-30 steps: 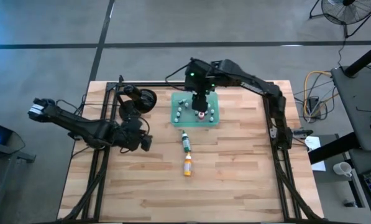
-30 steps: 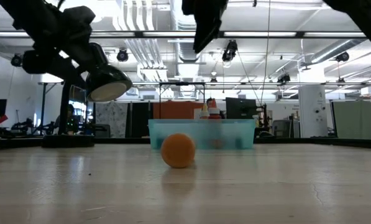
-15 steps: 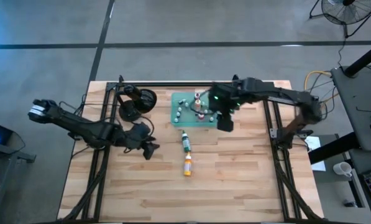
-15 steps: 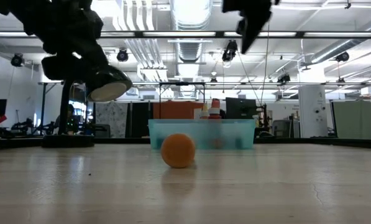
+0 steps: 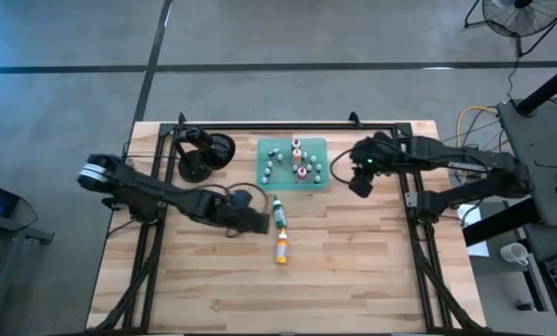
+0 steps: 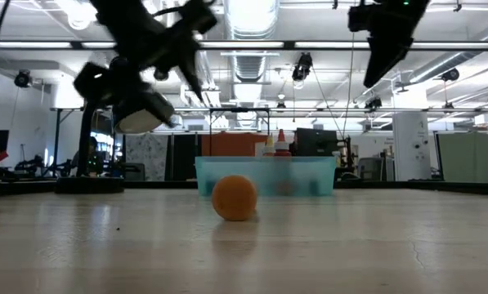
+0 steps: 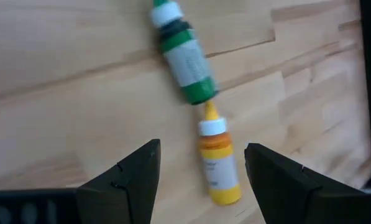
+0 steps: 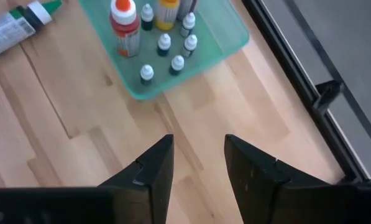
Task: Pick & Place food coloring
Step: Put the big yellow food coloring bottle into the bin
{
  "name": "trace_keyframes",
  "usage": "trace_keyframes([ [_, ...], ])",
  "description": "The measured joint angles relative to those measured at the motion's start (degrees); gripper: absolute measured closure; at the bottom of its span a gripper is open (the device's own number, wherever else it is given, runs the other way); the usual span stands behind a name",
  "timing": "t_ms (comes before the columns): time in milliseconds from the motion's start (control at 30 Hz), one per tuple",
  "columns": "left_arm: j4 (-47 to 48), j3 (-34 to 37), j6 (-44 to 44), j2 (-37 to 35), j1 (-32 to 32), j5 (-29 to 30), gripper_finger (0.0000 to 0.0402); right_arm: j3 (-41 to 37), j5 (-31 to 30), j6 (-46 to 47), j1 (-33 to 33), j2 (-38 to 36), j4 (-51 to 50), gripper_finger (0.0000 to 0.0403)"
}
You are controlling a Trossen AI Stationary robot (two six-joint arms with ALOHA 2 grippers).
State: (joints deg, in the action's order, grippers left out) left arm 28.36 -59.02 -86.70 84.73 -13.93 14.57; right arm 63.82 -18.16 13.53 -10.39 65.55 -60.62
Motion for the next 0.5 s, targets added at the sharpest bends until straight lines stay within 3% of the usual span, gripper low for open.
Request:
trace_keyframes([
  [300,24.6,-30.5,-0.2,21.3,0.7,-2.2,0.0196,-7.2,0.0,-2.9,-0.1,-10.6,1.4,0.0278],
  [500,27.0,-39.7,3.0,30.1,2.9,-6.5,0.0196,-10.0,0.1,0.5,-0.1,-13.2,3.0,0.0273],
])
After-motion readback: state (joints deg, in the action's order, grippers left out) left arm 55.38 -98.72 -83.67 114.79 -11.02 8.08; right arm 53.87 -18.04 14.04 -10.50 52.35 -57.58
